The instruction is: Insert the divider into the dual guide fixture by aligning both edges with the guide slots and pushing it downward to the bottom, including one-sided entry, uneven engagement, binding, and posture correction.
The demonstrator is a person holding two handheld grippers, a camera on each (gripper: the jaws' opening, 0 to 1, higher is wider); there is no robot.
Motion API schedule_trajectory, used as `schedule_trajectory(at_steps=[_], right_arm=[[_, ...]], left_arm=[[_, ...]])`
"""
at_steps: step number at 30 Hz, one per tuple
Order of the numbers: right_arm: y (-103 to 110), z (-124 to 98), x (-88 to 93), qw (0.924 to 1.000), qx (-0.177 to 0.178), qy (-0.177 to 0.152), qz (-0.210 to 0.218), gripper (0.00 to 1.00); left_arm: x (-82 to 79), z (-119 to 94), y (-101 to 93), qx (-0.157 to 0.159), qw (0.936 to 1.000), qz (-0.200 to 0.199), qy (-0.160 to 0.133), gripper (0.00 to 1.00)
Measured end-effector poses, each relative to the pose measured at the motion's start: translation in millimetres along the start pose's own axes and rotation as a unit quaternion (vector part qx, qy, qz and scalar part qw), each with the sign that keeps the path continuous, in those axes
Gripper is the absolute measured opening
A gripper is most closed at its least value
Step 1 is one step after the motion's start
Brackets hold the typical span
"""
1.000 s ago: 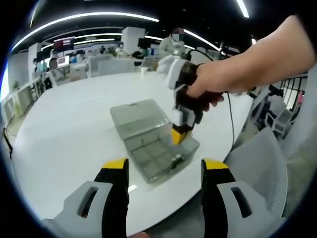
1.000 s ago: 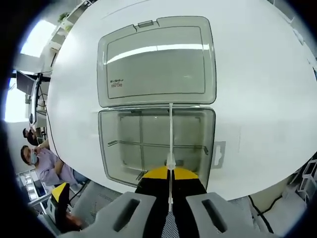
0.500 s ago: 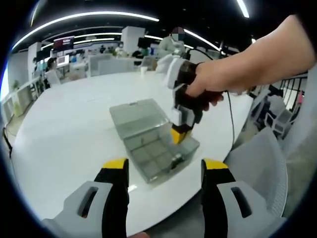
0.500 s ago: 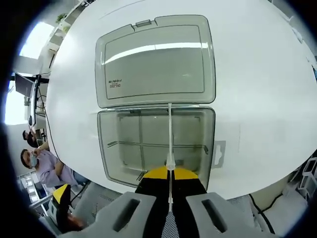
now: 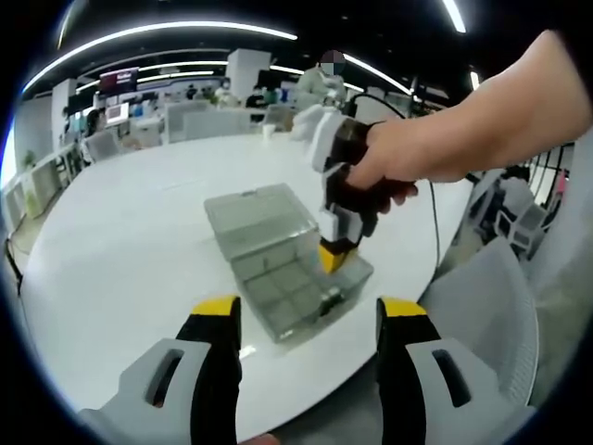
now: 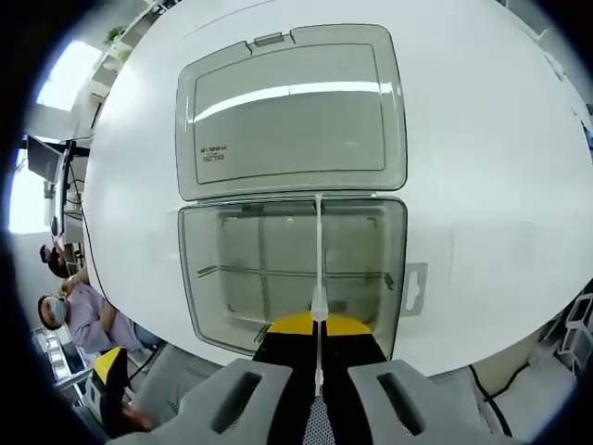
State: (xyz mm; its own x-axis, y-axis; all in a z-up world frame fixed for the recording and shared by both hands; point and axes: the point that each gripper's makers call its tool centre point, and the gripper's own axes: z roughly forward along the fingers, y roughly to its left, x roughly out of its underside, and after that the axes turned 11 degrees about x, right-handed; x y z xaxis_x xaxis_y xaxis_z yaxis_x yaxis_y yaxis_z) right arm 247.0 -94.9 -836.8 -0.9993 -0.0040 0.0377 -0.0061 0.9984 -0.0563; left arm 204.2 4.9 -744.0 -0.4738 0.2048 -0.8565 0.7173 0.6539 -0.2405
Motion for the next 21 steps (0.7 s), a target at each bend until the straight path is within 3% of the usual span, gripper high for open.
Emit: schedule_trajectory(at_steps=[21], right_arm=[[0.0,5.1,4.9,0.9997,0.015,-0.014,-0.016,0.0]], left_arm=[[0.7,0.8,0.5,-0.002,1.0,0.0,0.002,0.57]])
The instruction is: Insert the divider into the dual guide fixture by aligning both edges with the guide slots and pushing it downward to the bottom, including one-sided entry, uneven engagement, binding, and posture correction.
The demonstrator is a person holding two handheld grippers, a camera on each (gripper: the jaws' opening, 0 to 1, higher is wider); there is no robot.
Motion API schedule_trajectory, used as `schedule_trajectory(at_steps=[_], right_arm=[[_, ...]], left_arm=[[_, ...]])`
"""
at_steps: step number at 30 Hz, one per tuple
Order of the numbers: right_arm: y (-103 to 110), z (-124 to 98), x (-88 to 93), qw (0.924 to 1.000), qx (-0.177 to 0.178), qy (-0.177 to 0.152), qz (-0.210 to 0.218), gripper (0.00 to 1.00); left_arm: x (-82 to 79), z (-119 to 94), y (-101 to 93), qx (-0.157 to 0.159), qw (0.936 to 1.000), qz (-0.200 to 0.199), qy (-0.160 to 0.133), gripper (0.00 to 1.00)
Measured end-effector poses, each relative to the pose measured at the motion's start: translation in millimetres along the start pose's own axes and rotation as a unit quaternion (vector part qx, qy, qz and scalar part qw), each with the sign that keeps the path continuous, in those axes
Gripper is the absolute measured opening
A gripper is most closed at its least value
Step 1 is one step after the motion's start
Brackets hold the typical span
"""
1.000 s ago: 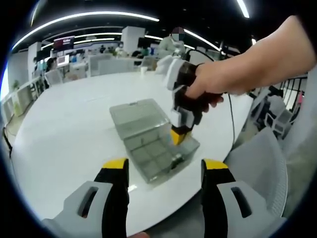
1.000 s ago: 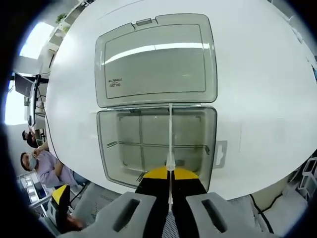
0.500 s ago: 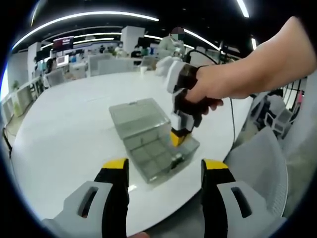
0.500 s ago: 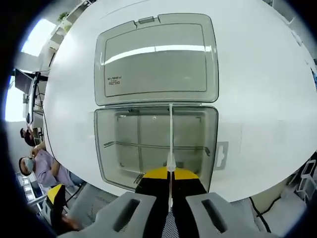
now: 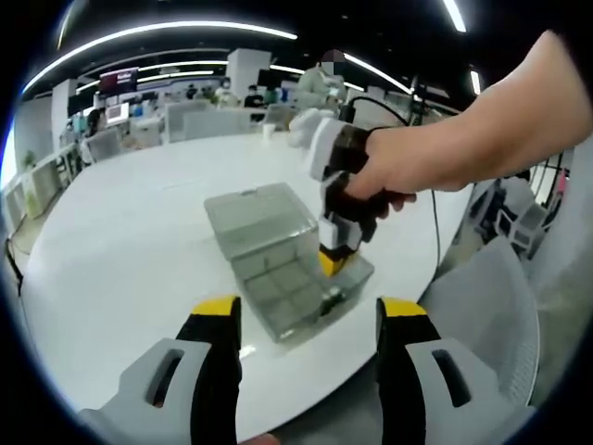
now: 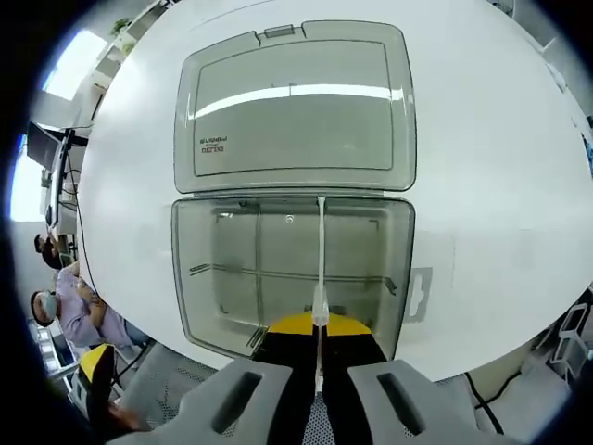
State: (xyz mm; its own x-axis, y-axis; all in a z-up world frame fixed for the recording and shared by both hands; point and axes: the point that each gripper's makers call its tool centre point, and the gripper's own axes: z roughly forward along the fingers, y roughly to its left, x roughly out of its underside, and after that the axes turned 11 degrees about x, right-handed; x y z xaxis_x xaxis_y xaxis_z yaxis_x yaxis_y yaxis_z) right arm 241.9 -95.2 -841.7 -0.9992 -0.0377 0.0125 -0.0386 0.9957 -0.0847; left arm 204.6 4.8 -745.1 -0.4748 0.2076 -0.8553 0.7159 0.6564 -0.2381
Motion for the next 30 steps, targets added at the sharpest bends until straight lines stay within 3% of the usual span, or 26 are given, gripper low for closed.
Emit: schedule_trajectory(at_steps=[17,30], right_arm=[[4,11,-4.1,0.9991,-0.002,-0.031,-0.029,0.0],[6,10,-0.6,0.9996,-0.024,-0.006,-0.012,0.0]], left_arm=[[0.8,0,0.1,-0.001,1.0,0.0,0.003,0.57],[1.0,0,0.2,-0.001,1.0,-0.001,0.004,0.57]])
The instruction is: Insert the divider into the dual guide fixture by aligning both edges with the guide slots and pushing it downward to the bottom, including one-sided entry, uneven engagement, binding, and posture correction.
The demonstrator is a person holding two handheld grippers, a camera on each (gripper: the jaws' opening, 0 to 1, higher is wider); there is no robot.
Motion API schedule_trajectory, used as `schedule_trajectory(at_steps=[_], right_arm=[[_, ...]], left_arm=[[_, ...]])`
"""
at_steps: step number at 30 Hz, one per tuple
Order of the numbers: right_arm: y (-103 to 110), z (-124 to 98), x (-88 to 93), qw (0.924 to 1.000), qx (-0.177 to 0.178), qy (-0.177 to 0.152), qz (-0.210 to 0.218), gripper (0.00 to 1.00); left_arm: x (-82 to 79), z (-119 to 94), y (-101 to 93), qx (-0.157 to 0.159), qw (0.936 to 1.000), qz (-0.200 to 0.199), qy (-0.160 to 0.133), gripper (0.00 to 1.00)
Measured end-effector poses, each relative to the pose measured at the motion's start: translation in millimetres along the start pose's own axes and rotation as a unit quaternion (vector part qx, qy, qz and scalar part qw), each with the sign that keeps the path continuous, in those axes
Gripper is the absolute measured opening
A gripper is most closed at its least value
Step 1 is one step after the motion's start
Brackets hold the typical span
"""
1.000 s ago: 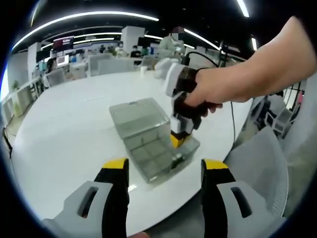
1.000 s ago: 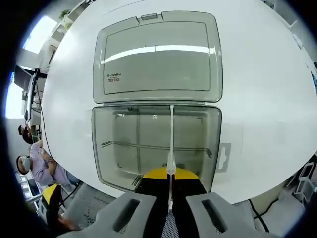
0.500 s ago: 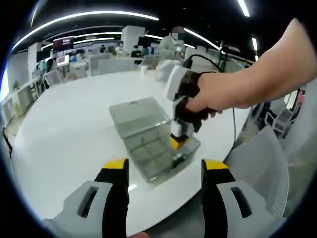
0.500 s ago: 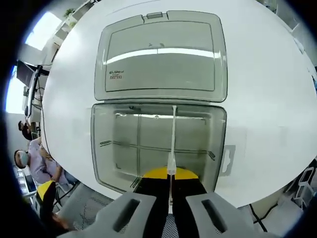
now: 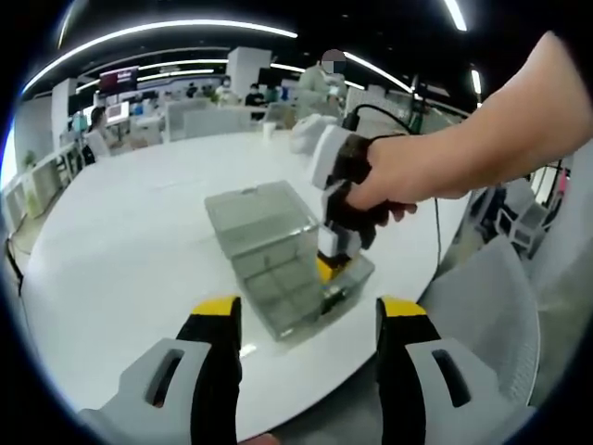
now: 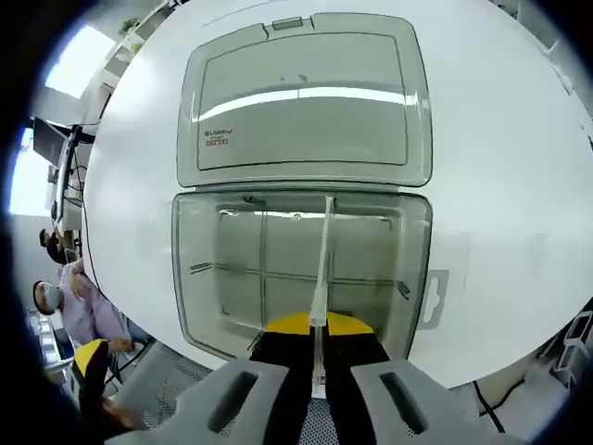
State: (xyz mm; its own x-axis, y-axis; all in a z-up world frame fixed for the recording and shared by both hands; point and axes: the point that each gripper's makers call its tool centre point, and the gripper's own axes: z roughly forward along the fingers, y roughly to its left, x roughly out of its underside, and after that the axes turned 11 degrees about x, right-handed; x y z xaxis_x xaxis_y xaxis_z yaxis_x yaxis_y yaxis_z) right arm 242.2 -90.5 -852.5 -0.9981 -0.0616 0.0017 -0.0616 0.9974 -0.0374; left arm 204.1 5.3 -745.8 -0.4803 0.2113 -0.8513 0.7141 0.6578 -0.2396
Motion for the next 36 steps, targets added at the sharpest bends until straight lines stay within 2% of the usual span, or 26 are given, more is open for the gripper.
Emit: schedule_trajectory(at_steps=[7,16,36], right_arm=[[-5.3,-2.2,-5.7,0.9999,-0.013,-0.006,0.005,0.05],[-1.4,-3.3,-2.9,0.9997,-0.023,-0.004,0.001,0.0],[-1.9,-5.1,-1.2,0.9999,-0.008,-0.006,-0.005,0.0]], left_arm=[[0.0,0.3,0.2,0.001,1.0,-0.001,-0.001,0.57],[-0.4,0.3,0.0,0.002,1.0,-0.001,-0.002,0.57],[-0.8,-0.1,1.2,0.001,1.0,-0.003,-0.004,0.57]])
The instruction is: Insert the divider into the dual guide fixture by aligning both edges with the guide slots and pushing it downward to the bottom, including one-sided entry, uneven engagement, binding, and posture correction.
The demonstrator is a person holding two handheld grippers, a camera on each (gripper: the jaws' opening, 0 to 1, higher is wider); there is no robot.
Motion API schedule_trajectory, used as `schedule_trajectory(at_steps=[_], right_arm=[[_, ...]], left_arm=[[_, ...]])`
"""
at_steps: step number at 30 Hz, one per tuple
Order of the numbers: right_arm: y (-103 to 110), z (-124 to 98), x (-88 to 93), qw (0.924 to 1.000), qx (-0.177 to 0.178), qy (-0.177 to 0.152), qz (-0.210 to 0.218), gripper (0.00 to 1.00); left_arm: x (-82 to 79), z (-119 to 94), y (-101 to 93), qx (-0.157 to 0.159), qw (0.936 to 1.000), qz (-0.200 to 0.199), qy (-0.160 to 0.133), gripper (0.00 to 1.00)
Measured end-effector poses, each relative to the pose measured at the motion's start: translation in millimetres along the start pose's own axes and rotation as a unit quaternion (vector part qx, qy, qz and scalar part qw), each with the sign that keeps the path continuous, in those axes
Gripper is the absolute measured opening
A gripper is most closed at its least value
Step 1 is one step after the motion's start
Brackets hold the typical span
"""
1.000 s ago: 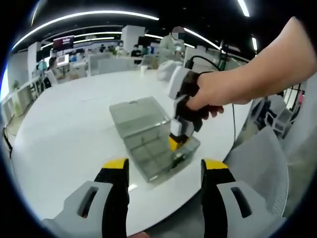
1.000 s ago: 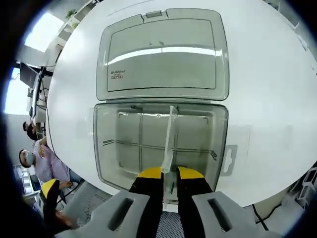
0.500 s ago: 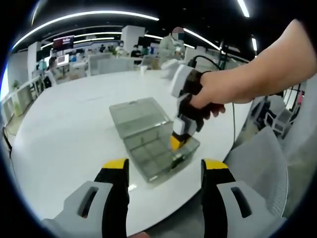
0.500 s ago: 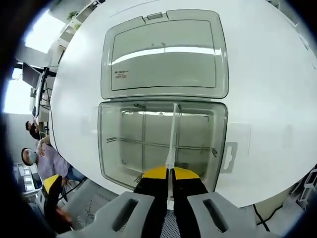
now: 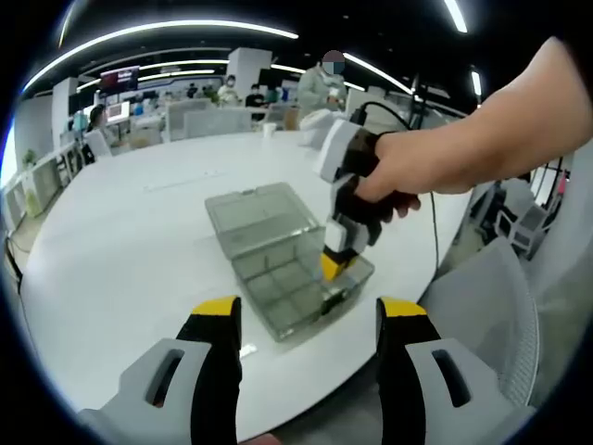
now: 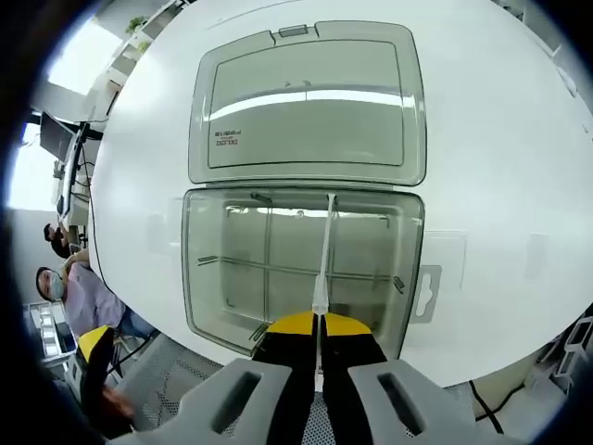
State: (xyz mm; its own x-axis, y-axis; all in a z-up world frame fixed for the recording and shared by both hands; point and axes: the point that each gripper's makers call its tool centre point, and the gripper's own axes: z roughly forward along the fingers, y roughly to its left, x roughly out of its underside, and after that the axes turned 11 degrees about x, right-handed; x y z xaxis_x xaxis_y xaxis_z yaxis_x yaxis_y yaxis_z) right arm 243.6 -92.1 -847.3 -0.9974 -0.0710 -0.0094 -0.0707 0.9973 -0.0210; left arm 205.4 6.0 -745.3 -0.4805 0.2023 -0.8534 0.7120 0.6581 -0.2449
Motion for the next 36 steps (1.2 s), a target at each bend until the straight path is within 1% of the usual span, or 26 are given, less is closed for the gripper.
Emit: schedule_trajectory(at_steps=[5,11,17,21,23,26,33,34,36], right_arm=[[0,-5,2.1,1.0,0.001,0.006,0.0,0.0],[0,-6,2.0,1.0,0.006,0.005,-0.004,0.0],[-1,-8,0.3,0.9999,0.008,0.01,-0.002,0.0],[-2,-14,1.1,0.9998,0.008,0.016,0.002,0.0],[-3,-13,-1.1,0.9998,0.01,0.017,-0.002,0.0],[-4,-12,-1.3,0.9998,0.008,0.02,0.003,0.0],[-6,-11,-1.7,0.9998,0.009,0.016,0.001,0.0],[-6,-10,-1.4,0.9999,0.006,0.014,0.006,0.0],[-7,-11,-0.4,1.0,0.007,0.006,0.002,0.0]], left_arm=[[-0.2,0,0.1,0.0,1.0,0.0,0.0,0.57],[-0.3,0,-0.1,0.0,1.0,-0.001,0.0,0.57],[0.0,1,-0.2,0.0,1.0,-0.001,-0.001,0.57],[-0.2,1,-0.5,0.0,1.0,0.0,0.0,0.57],[0.0,1,-0.5,0.0,1.0,0.0,0.0,0.57],[-0.5,2,-0.9,0.0,1.0,0.001,0.0,0.57],[-0.1,2,-0.9,0.0,1.0,0.001,0.001,0.56],[0.2,2,-1.2,0.001,1.0,0.001,0.002,0.56],[0.2,2,-1.7,0.001,1.0,0.002,0.003,0.56]])
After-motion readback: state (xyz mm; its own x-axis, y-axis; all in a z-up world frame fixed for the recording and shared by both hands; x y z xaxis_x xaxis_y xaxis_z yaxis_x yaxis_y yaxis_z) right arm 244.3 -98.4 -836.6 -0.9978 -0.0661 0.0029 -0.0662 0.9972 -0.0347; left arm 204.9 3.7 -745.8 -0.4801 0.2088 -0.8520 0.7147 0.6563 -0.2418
